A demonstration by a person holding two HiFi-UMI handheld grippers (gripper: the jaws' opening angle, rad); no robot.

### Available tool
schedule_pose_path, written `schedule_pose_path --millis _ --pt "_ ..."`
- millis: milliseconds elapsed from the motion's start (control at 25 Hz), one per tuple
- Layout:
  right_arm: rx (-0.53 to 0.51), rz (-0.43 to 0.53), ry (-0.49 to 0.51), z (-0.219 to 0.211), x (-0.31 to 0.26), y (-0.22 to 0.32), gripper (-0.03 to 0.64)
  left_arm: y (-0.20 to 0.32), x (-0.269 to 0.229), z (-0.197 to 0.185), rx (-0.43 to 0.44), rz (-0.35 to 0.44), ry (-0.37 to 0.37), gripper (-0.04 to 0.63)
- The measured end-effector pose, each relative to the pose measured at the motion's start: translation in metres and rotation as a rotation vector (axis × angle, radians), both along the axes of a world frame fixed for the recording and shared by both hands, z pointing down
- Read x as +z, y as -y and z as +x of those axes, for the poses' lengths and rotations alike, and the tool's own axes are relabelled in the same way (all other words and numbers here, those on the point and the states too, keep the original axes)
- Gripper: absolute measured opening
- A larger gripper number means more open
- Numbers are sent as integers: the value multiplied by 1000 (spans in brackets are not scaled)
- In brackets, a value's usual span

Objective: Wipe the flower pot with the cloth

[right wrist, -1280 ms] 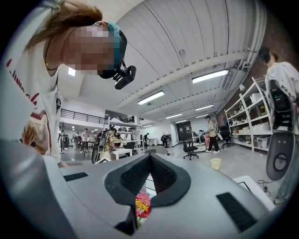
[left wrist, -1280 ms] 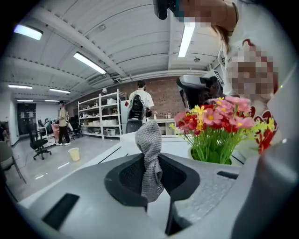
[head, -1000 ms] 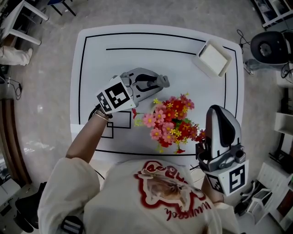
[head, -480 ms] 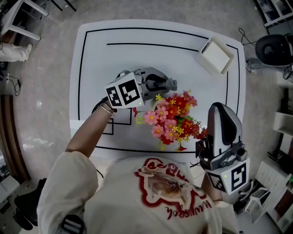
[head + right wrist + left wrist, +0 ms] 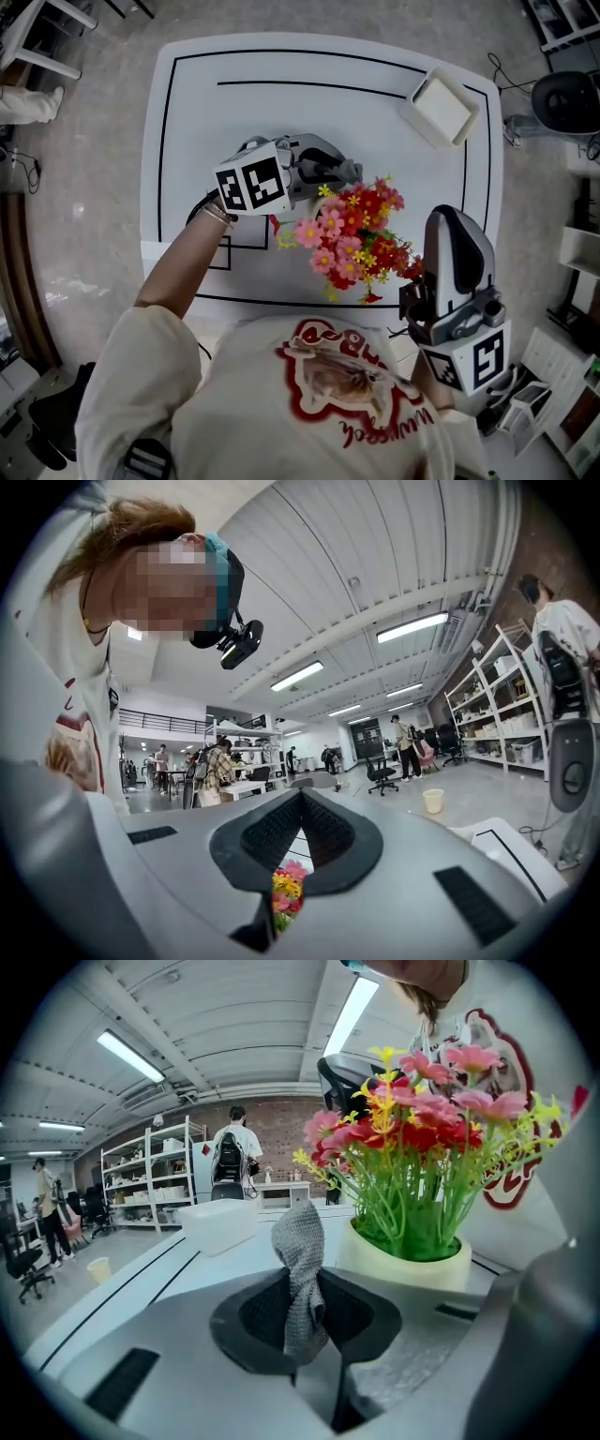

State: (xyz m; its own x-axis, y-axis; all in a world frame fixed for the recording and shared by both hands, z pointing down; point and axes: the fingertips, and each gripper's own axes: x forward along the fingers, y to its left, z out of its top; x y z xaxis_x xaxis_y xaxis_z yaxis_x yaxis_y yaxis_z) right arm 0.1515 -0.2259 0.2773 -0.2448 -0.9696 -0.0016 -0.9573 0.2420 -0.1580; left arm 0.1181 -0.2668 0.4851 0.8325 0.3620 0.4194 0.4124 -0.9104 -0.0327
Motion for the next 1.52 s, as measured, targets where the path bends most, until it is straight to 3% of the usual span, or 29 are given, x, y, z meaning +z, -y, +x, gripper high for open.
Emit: schedule_pose_path --millis 240,760,1280,1520 --pt "2 2 -1 -1 -1 -6 -2 -10 6 -3 52 32 -6 54" --pt "-17 10 -10 -12 -5 -10 -2 -8 8 -10 39 58 8 54" --pt "-19 21 -16 -11 -10 -20 -2 -5 18 -18 1 78 69 54" --pt "-37 31 -2 -8 -17 -28 -2 -2 23 -28 -66 66 89 54"
